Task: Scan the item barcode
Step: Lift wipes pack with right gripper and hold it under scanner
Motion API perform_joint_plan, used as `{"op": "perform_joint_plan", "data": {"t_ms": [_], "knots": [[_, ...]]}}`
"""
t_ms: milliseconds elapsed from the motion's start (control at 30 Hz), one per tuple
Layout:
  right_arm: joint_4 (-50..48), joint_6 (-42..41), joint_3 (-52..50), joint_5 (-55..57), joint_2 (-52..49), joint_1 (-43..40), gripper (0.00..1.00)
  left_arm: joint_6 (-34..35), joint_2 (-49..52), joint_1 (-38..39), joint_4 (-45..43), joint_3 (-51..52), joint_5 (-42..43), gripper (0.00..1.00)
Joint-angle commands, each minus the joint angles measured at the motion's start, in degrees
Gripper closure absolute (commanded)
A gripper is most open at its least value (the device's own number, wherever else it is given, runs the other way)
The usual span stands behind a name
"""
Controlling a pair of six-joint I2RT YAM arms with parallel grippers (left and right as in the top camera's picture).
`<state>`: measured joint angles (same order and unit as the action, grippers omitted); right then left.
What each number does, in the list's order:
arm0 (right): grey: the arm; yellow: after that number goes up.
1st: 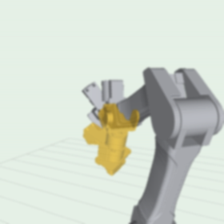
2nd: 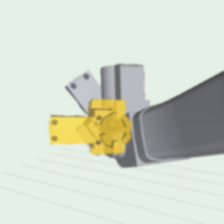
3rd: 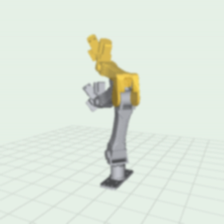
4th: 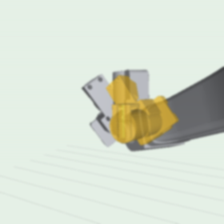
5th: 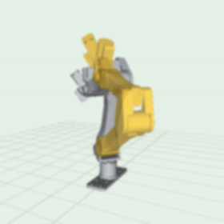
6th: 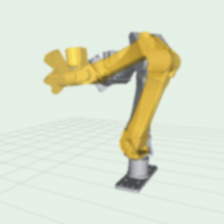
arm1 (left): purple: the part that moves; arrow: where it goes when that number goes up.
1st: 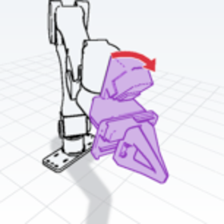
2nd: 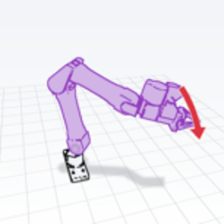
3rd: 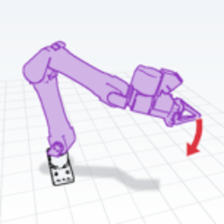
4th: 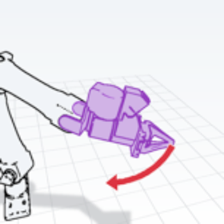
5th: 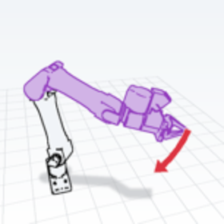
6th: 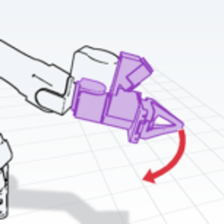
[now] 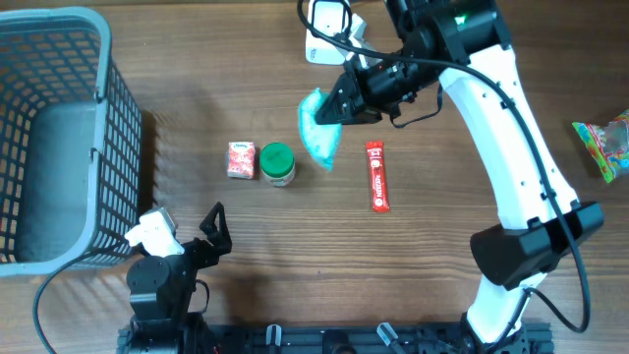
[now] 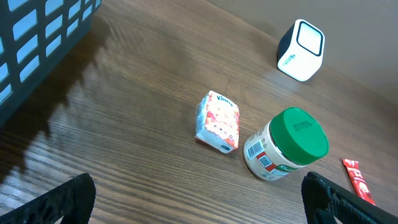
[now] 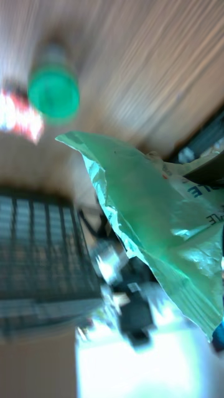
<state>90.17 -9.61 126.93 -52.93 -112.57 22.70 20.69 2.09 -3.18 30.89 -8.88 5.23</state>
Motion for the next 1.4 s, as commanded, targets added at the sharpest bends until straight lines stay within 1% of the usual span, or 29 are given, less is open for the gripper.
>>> {"op": "perform_joint_plan", "data": {"t_ms": [0, 133, 267, 367, 500, 767, 833, 867, 900, 967, 1033, 1100, 1200, 1267, 1367], "knots": [[-0.8, 1.9, 0.3, -23.1, 1.2, 0.2, 0.95, -0.5, -0.2, -0.4, -0.1, 0.4, -0.8, 0.0], [-6.6, 0.4, 0.3, -32.3, 1.2, 0.2, 0.95, -0.5, -0.2, -0.4, -0.1, 0.4, -0.8, 0.0], [-14.6, -3.1, 0.3, -34.0, 1.2, 0.2, 0.95, -0.5, -0.2, -0.4, -0.1, 0.4, -0.8, 0.0], [-21.2, -2.6, 0.3, -40.1, 1.1, 0.2, 0.95, -0.5, -0.2, -0.4, -0.1, 0.4, -0.8, 0.0], [-27.6, -7.2, 0.3, -40.1, 1.2, 0.3, 0.96, -0.5, -0.2, -0.4, -0.1, 0.4, -0.8, 0.0], [-28.2, -6.5, 0.3, -38.9, 1.2, 0.3, 0.96, -0.5, -0.2, -0.4, -0.1, 0.4, -0.8, 0.0], [-28.7, -3.9, 0.3, -34.1, 1.2, 0.3, 0.96, -0.5, -0.2, -0.4, -0.1, 0.4, -0.8, 0.0], [-28.6, -2.4, 0.3, -28.9, 1.2, 0.3, 0.95, -0.5, -0.2, -0.4, -0.1, 0.4, -0.8, 0.0], [-28.5, -2.2, 0.3, -22.1, 1.2, 0.3, 0.95, -0.5, -0.2, -0.4, -0.1, 0.4, -0.8, 0.0], [-27.3, -1.9, 0.1, -5.0, 1.2, 0.7, 0.96, -0.5, -0.2, -0.4, -0.1, 0.4, -0.8, 0.0], [-24.6, -2.5, 0.1, 13.2, 1.1, 1.5, 0.96, -0.5, -0.2, -0.4, -0.1, 0.4, -0.8, 0.0], [-22.5, -2.3, 0.1, 27.9, 1.1, 2.7, 0.96, -0.5, -0.2, -0.4, -0.1, 0.4, -0.8, 0.0], [-24.5, -2.1, 0.1, 40.3, 1.1, 3.7, 0.96, -0.5, -0.2, -0.4, -0.1, 0.4, -0.8, 0.0], [-29.4, -0.5, 0.1, 47.0, 1.0, 4.1, 0.96, -0.5, -0.2, -0.4, -0.1, 0.4, -0.8, 0.0], [-36.0, -0.4, 0.1, 51.5, 0.2, 4.1, 0.95, -0.5, -0.2, -0.4, -0.1, 0.4, -0.8, 0.0]]}}
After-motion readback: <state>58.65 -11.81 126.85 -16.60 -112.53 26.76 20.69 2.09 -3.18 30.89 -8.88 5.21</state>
